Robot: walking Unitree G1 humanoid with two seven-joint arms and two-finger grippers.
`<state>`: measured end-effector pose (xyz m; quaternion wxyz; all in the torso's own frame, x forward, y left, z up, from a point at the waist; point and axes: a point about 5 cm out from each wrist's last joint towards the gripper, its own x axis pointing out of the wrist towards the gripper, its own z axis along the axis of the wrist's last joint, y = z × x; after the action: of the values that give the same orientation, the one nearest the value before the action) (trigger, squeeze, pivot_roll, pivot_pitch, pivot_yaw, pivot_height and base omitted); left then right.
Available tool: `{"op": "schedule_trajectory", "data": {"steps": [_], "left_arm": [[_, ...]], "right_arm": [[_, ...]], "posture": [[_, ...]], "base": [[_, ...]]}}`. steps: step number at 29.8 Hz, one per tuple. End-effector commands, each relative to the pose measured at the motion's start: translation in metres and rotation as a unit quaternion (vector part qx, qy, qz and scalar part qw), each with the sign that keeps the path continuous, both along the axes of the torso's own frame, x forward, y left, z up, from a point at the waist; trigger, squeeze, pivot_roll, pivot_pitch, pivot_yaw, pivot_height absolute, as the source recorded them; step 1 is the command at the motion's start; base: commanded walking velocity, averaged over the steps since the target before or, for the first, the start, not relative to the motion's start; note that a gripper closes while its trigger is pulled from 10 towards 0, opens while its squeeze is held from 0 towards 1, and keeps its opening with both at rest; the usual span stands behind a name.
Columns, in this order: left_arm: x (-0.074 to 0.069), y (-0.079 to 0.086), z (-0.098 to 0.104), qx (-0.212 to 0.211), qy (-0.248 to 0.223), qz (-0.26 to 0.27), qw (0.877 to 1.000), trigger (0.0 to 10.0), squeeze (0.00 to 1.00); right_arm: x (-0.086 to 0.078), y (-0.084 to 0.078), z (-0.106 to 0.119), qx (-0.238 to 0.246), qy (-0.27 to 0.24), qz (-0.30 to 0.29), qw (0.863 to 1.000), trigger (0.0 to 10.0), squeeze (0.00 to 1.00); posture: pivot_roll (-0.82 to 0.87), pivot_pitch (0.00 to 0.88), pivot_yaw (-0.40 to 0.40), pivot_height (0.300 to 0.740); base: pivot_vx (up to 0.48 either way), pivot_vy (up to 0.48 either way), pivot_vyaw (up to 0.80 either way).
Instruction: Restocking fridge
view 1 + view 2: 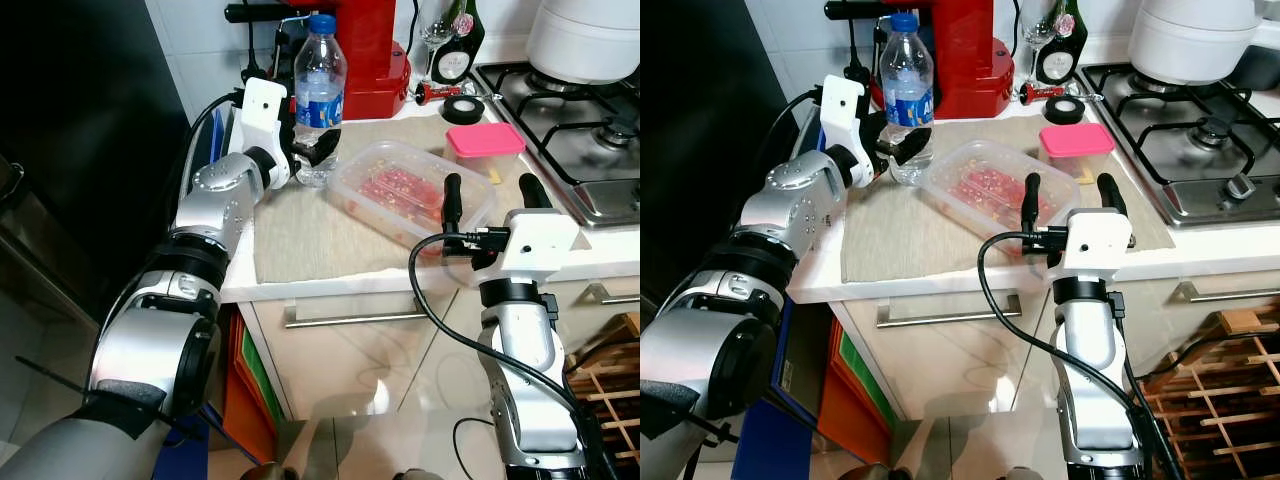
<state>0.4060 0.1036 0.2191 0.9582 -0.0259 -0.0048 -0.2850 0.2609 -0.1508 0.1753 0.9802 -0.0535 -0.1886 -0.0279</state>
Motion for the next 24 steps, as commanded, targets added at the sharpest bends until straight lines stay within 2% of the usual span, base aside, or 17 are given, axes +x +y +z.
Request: {"op": "schedule_trajectory", "data": {"steps": [1, 7, 8, 17, 24], "left_arm": [[0.001, 0.000, 0.000, -0.001, 0.004, 0.002, 1.000, 10.0, 0.00], [0.003, -0.002, 0.001, 0.022, -0.009, 0.011, 1.000, 10.0, 0.00], [0.004, -0.001, 0.000, 0.027, -0.007, 0.017, 0.999, 0.0, 0.00], [0.004, 0.002, -0.012, 0.045, 0.008, 0.035, 0.998, 0.0, 0.00], [0.004, -0.002, -0.010, 0.037, 0.003, 0.030, 0.999, 0.0, 0.00]], "right_arm": [[0.000, 0.003, 0.003, 0.000, -0.003, 0.005, 1.000, 10.0, 0.00], [0.001, 0.003, 0.004, -0.002, -0.005, 0.005, 1.000, 10.0, 0.00], [0.001, 0.003, 0.004, -0.002, -0.005, 0.004, 1.000, 10.0, 0.00], [0.002, 0.002, 0.003, -0.004, -0.001, 0.007, 1.000, 10.0, 0.00], [0.003, 0.002, 0.002, -0.003, 0.001, 0.008, 1.000, 10.0, 0.00]], "posture": [[-0.13, 0.043, 0.094, 0.740], [-0.13, 0.045, 0.096, 0.740], [-0.13, 0.046, 0.095, 0.740], [-0.13, 0.052, 0.089, 0.740], [-0.13, 0.055, 0.091, 0.740]], "base": [[0.000, 0.000, 0.00], [0.000, 0.000, 0.00], [0.000, 0.000, 0.00], [0.000, 0.000, 0.00], [0.000, 0.000, 0.00]]}}
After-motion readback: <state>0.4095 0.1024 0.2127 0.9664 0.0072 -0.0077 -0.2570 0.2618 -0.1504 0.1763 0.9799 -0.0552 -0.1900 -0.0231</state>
